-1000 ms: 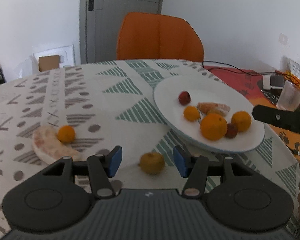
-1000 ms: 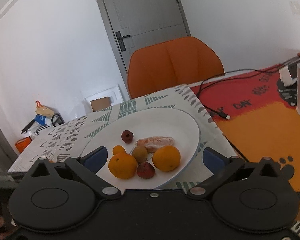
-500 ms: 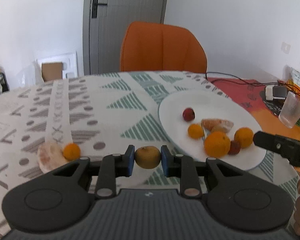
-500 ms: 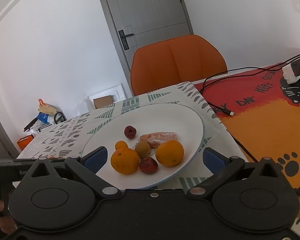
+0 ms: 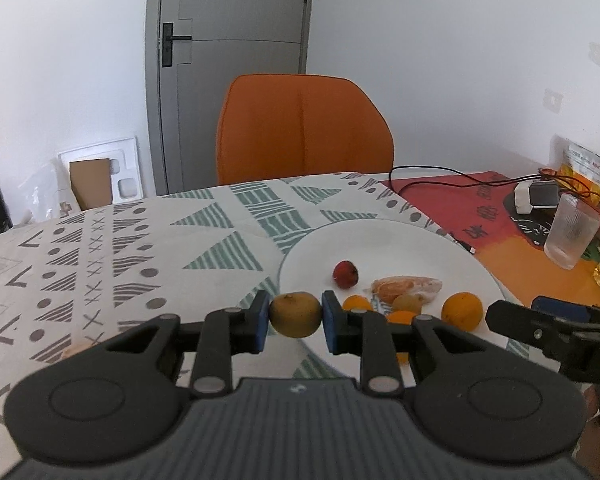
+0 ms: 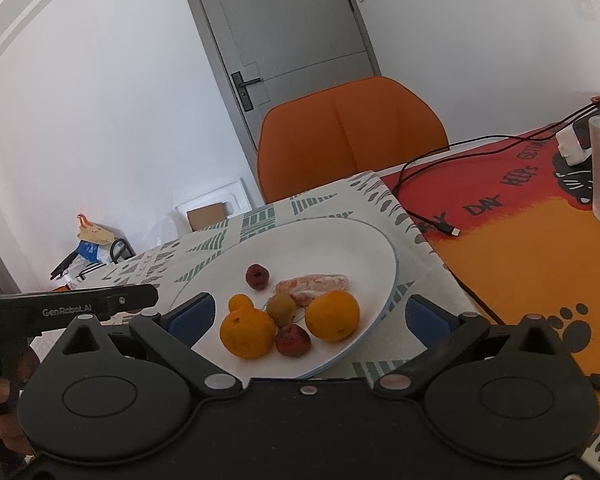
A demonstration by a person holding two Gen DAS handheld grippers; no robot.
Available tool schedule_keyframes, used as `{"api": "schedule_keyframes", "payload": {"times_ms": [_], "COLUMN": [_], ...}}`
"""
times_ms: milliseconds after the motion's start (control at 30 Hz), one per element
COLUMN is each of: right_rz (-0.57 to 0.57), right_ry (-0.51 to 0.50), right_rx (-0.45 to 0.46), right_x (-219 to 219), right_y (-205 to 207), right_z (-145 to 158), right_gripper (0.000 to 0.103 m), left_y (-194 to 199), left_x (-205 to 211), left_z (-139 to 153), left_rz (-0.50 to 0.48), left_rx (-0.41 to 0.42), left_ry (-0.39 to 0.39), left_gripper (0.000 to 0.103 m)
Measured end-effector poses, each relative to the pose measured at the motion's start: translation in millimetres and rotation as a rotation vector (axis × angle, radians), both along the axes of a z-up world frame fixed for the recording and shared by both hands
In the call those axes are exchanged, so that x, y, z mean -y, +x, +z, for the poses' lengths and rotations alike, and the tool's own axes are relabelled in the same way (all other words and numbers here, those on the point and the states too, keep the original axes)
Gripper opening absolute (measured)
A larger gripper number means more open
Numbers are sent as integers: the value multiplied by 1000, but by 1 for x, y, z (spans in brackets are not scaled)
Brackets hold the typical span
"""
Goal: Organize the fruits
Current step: 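Carry the brownish-yellow fruit into the bowl and open the left tool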
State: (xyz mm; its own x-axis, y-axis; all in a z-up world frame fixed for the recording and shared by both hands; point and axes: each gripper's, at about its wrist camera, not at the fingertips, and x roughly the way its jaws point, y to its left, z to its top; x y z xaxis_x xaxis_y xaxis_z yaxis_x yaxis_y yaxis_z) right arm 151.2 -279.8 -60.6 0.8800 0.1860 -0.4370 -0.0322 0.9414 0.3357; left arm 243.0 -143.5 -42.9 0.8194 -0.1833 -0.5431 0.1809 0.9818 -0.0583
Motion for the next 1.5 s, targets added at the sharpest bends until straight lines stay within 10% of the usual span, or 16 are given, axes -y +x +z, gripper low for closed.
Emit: {"api": "schedule_keyframes", "payload": {"times_ms": [833,1500], "right_rz": [-69,-73], "right_ry": [71,42], "right_rx": [-7,-9], "right_x": [20,10], "right_y": [0,-3], "right_z": [-4,3], "right_gripper": [103,103], "left_y": [28,-15], "left_x": [38,-19], "left_z": [10,29], "left_rz": [-51,65], "left_rx": [33,81], "left_ry": [0,23], "left_gripper": [33,92]}}
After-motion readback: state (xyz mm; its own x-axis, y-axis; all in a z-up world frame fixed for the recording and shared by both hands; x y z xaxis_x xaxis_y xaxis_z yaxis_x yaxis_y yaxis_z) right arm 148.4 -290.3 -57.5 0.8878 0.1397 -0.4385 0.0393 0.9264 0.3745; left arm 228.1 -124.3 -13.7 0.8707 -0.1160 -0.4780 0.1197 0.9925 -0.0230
